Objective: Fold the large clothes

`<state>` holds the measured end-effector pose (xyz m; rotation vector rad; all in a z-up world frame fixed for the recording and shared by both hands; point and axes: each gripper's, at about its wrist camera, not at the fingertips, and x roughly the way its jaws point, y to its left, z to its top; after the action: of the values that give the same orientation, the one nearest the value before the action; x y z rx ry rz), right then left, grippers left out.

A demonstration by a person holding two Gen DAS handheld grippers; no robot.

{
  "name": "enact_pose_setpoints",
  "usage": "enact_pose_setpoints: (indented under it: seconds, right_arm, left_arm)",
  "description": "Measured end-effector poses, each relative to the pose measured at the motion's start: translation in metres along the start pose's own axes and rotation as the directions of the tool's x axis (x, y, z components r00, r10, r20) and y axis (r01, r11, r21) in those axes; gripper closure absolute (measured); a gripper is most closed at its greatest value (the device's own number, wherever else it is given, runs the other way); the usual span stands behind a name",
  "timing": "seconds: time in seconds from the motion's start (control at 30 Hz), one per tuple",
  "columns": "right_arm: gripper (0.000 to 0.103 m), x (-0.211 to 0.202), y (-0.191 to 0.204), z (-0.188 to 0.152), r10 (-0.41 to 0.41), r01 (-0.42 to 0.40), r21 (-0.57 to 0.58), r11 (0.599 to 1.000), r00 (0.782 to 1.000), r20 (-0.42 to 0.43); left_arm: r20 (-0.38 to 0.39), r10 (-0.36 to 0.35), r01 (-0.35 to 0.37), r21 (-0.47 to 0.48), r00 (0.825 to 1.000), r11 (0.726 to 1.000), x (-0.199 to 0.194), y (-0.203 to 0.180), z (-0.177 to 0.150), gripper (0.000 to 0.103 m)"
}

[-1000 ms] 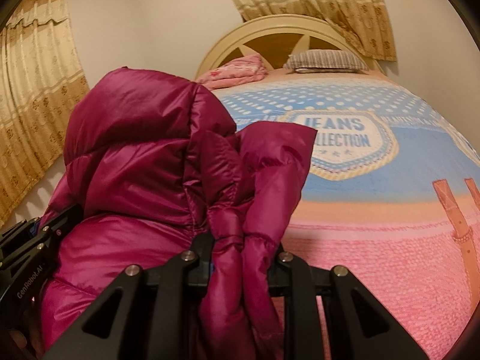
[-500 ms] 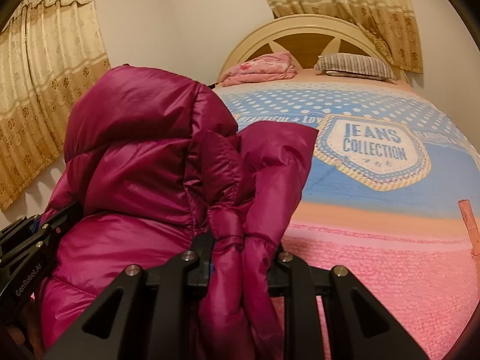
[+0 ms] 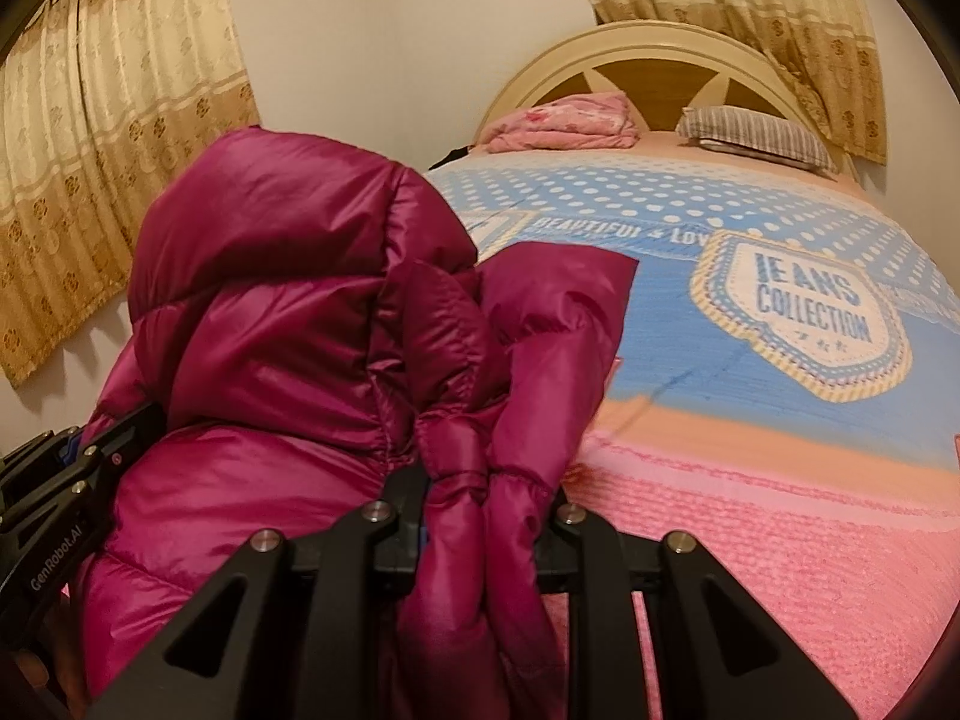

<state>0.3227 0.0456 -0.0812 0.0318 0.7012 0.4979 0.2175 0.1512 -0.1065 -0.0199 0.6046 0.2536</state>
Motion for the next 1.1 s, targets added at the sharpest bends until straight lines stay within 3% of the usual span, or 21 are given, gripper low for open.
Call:
enact_pose_setpoints:
  seconds: [0.33, 0.9, 1.1]
  right_arm:
    - [0.080, 0.030, 0.026, 0.000, 0.015, -0.017, -0.043, 0.999, 0.999, -0.052]
    - [0.080, 0.061, 0.028, -0.012, -0.005, 0.001, -0.042, 0.999, 0.993, -0.116]
    - [0.080, 0.068, 0.028, -0.014, -0.014, 0.009, -0.040, 0.999, 0.992, -0.128]
  left_arm:
    - [-0.054, 0.018, -0.021, -0.044, 0.998, 0.999, 0.025, 0.026, -0.010, 0.085]
    - [-0.122, -0.007, 0.000, -0.050, 0.992, 0.999, 0.059, 0.032, -0.021, 0.085]
    - [-0.142, -0.013, 0.005, -0.060, 0.990, 0.998, 0.067, 0.035, -0.020, 0.080]
